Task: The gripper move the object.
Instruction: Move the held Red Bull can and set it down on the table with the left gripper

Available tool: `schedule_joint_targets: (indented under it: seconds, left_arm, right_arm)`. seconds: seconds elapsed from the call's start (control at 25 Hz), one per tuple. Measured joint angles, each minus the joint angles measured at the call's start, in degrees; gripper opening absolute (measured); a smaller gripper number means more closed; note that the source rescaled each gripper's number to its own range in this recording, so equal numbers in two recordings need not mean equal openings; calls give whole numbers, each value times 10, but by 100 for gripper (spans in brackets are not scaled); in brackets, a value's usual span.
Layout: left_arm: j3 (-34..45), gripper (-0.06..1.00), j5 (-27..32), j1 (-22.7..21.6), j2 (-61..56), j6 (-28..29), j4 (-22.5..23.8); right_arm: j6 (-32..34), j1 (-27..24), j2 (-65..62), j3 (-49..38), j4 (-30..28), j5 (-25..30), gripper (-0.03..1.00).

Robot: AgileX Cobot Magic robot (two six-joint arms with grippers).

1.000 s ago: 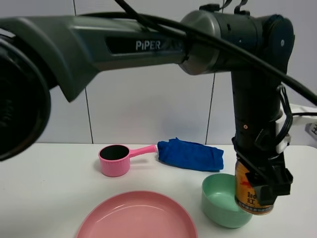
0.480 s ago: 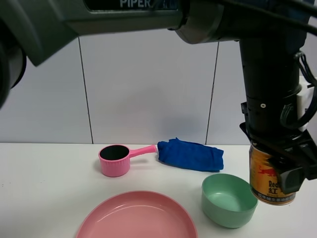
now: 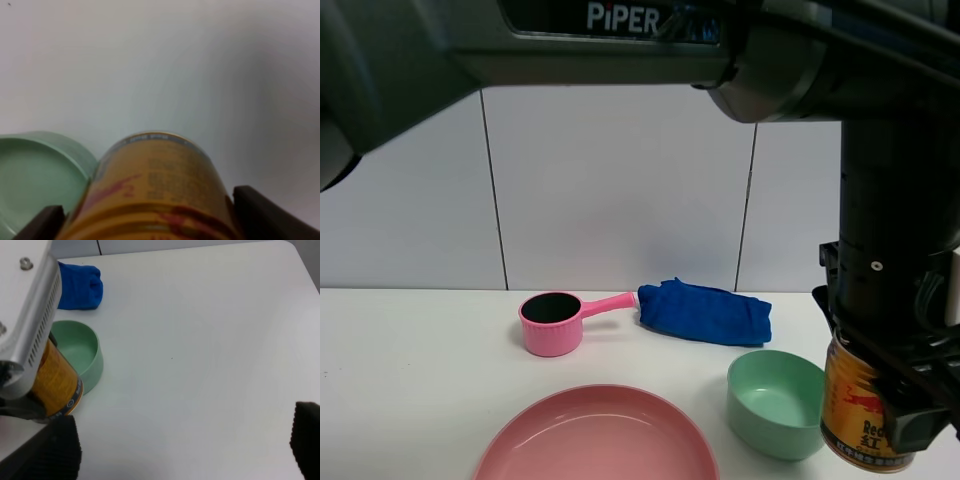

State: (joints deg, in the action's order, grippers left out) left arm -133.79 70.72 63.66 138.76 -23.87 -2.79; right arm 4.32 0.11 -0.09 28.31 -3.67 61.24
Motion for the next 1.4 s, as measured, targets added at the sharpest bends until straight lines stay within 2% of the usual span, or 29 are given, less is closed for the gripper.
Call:
schedule_joint_targets:
  seconds: [0.2, 0.4, 0.52, 0.64, 0.76, 0.92, 1.12, 1.4]
  left_arm:
    - [8, 0, -2, 5, -1, 17, 3]
    - [74, 0, -5, 6, -12, 86, 4]
    - [97, 0, -3, 4, -16, 153, 1]
    - [99, 0, -3, -1, -19, 256, 1]
    - [99, 0, -5, -12, -19, 334, 1]
    - [99, 0, -5, -26, -19, 418, 3]
    - [100, 0, -6, -27, -19, 440, -17]
    - [100, 0, -6, -23, 2, 446, -9]
  right_arm:
    - [0, 0, 0, 0, 0, 0, 100]
    - [0, 0, 0, 0, 0, 0, 100]
    - [0, 0, 0, 0, 0, 0, 100]
    - [0, 0, 0, 0, 0, 0, 100]
    - [0, 0, 0, 0, 0, 0, 100]
    - [0, 0, 0, 0, 0, 0, 100]
    - [0, 0, 0, 0, 0, 0, 100]
    - [0, 0, 0, 0, 0, 0, 100]
